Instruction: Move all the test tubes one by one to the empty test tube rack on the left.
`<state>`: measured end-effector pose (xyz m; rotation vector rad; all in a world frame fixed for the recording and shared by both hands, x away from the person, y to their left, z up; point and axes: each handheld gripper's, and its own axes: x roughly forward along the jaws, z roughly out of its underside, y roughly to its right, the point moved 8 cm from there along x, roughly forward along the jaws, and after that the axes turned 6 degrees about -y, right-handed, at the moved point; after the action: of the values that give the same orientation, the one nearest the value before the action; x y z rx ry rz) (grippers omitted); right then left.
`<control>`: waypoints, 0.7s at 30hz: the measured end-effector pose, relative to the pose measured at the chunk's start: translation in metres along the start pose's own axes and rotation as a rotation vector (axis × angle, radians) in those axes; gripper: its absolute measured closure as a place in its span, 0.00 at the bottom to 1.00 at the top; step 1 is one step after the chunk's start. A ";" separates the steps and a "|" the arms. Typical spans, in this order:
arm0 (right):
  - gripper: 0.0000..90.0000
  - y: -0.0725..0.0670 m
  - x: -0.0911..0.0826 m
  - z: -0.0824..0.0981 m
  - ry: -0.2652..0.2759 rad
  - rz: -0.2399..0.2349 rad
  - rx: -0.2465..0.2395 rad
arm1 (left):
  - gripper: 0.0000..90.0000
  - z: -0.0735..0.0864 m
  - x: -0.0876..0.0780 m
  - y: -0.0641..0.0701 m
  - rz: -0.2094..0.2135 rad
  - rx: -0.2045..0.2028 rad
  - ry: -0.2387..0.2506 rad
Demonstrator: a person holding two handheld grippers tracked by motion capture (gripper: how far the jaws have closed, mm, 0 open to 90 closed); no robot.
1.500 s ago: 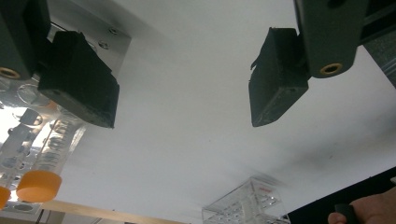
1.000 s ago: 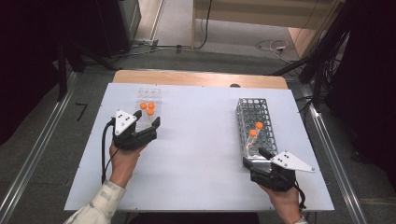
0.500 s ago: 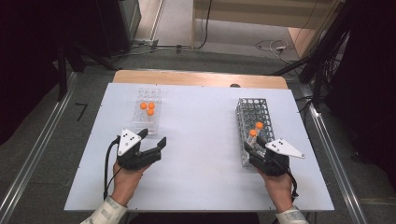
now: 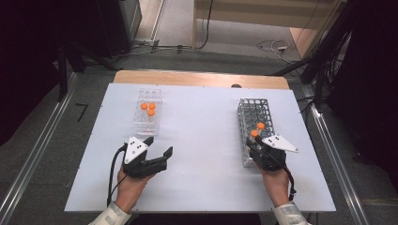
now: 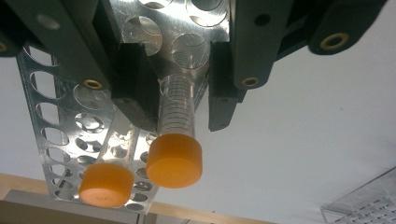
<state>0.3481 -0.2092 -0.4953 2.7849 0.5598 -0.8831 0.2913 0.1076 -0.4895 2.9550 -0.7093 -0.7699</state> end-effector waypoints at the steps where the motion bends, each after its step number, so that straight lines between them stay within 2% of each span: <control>1: 0.72 0.001 0.001 0.000 -0.004 0.006 -0.001 | 0.25 0.000 0.000 0.000 0.000 -0.001 -0.001; 4: 0.78 0.002 0.003 0.001 -0.012 0.022 0.002 | 0.25 0.000 0.000 0.000 0.000 -0.001 -0.001; 10: 0.79 0.001 -0.001 -0.003 0.007 0.030 -0.009 | 0.25 0.001 0.001 -0.001 0.001 -0.004 -0.004; 21: 0.79 -0.001 -0.033 -0.026 0.110 0.025 -0.017 | 0.25 0.000 0.000 0.000 -0.001 0.000 0.006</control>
<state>0.3360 -0.2114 -0.4552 2.8317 0.5448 -0.7202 0.2909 0.1075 -0.4894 2.9566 -0.7073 -0.7610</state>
